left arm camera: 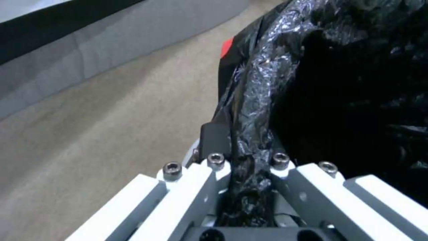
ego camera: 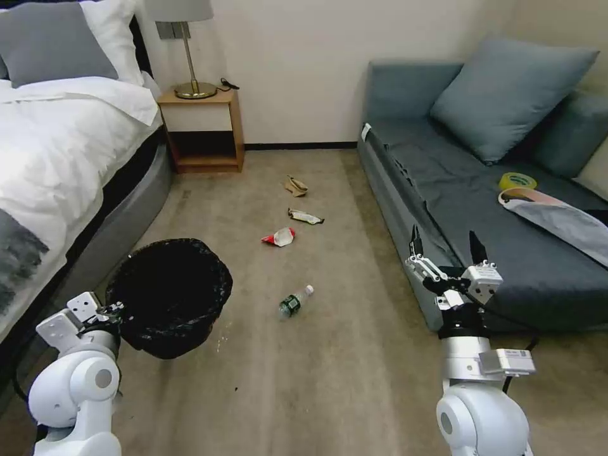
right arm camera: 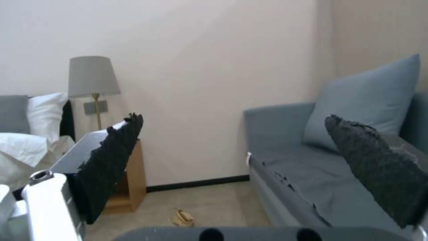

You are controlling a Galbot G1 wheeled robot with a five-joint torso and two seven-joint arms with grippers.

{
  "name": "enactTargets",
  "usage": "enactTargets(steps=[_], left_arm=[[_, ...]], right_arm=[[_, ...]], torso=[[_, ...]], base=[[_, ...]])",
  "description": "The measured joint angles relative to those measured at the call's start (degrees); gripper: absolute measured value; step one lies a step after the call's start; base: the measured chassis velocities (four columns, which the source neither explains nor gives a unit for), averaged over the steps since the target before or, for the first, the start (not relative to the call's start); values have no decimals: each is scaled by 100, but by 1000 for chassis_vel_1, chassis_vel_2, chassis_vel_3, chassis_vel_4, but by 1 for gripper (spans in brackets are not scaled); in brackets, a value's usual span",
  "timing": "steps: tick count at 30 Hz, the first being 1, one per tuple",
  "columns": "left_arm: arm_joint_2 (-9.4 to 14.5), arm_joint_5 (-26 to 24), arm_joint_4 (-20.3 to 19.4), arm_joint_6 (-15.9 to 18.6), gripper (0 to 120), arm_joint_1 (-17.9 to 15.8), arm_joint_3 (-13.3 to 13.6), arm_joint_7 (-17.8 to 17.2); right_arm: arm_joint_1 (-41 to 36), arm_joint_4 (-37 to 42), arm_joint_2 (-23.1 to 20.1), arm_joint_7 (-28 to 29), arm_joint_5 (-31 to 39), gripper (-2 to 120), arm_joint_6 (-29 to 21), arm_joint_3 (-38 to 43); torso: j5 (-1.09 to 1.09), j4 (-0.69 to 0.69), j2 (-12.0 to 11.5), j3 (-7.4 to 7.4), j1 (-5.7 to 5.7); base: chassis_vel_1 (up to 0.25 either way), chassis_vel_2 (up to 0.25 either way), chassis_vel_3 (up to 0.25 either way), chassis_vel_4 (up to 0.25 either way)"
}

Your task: Pick up the trash bin, then pick up the garbage on the floor and place it into the trash bin.

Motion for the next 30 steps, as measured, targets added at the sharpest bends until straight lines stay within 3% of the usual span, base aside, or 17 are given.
enactTargets(steps=[30], left_arm=[[-106,151,-7,-6,2,9,-2,35]], right_arm=[[143,-193,-169,2,79,100,-47,-93]], torso=[[0,-1,0,0,0]], base=[[-147,148,145,-152]])
